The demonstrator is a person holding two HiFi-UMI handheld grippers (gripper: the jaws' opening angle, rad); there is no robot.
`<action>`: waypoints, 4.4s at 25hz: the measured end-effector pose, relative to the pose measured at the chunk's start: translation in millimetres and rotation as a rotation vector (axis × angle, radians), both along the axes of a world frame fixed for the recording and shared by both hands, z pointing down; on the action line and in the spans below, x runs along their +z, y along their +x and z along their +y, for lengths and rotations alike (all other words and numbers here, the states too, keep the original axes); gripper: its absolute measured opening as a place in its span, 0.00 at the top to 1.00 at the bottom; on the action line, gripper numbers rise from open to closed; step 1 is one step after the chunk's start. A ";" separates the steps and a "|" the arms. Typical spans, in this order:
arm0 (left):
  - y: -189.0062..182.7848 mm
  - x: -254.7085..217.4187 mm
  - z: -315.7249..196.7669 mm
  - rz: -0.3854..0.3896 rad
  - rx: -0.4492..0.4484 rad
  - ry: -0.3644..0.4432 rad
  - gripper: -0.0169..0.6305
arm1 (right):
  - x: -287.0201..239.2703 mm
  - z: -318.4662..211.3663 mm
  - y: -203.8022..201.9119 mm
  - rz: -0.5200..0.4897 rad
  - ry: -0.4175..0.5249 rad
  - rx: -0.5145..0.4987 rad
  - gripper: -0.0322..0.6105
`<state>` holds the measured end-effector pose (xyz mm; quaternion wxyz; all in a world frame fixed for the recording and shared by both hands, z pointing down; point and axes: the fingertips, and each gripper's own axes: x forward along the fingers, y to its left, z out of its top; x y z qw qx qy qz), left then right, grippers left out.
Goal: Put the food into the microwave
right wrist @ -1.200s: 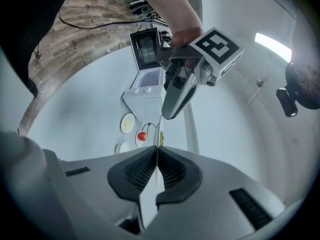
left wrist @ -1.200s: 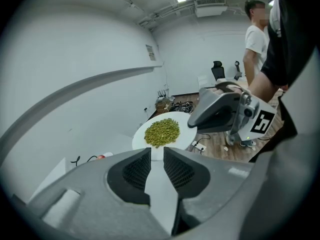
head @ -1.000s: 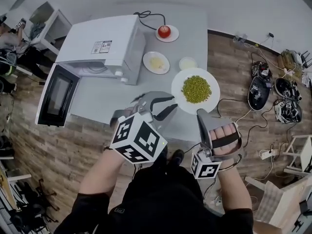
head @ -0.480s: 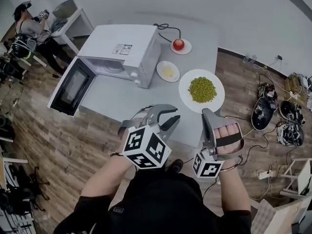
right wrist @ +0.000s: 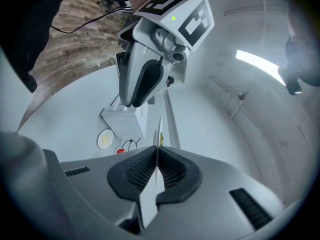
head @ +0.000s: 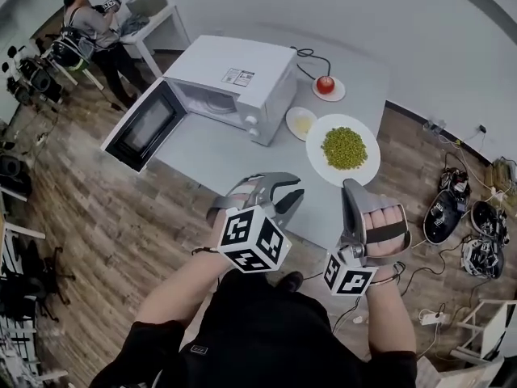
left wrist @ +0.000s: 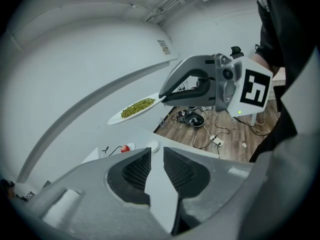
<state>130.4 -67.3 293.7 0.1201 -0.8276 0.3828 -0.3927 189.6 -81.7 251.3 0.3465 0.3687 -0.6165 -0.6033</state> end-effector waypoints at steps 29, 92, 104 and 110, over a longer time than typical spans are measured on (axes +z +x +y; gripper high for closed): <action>-297.7 11.7 -28.7 -0.035 0.007 0.026 0.85 | -13.9 -31.9 -275.9 0.012 0.005 0.042 0.91; -466.6 239.5 -213.6 0.008 -0.127 -0.025 0.85 | 278.8 -227.0 -489.8 0.046 -0.133 0.100 0.91; -467.6 250.4 -214.8 0.031 -0.156 -0.092 0.85 | 293.0 -258.0 -490.1 -0.034 -0.487 0.136 0.87; -465.3 246.5 -209.4 0.044 -0.152 -0.114 0.85 | 294.1 -248.4 -488.7 -0.114 -0.667 0.129 0.68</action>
